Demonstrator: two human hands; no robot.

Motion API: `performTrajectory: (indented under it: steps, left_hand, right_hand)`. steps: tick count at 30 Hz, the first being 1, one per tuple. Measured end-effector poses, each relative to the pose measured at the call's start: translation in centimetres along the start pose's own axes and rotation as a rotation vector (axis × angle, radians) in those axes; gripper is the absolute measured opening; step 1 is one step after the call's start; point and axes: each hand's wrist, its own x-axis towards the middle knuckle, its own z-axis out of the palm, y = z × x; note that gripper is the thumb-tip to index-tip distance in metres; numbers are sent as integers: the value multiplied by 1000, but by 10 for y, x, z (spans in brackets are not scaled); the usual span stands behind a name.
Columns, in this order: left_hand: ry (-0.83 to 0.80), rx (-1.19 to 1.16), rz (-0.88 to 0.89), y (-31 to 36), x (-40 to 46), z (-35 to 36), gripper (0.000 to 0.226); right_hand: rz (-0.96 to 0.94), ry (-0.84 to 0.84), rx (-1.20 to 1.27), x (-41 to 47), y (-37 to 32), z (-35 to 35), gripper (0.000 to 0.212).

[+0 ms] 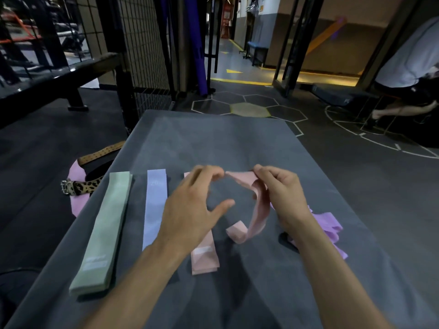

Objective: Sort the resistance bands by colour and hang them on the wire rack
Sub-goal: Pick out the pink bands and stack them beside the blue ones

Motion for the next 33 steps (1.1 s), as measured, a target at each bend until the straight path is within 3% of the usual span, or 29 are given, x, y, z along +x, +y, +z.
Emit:
performTrajectory:
  steps: [3, 7, 9, 14, 18, 23, 29, 33]
  left_hand:
    - [103, -131, -39, 3, 7, -2, 43]
    - [-29, -305, -57, 2, 20, -3, 14]
    - [-35, -393, -122, 0, 25, -2, 7]
    - [31, -672, -357, -5, 33, -2, 15]
    - [53, -720, -427, -10, 33, -3, 13]
    - [22, -750, -386, -10, 31, -9, 10]
    - [-44, -756, -289, -3, 30, -10, 6]
    - [-101, -737, -260, -3, 29, -9, 11]
  right_hand:
    - [-11, -44, -16, 1, 0, -3, 38]
    - [19, -196, -103, -1, -2, -3, 65]
    - [60, -229, -103, -2, -5, -4, 67]
    - [113, -392, -79, -8, -13, -12, 57]
    - [126, -454, -94, -7, -13, -16, 29]
    - [62, -471, -172, -12, -13, -7, 45]
    - [-26, -453, -369, -9, -7, -5, 31]
    - [-164, -396, -200, -8, -11, 0, 21]
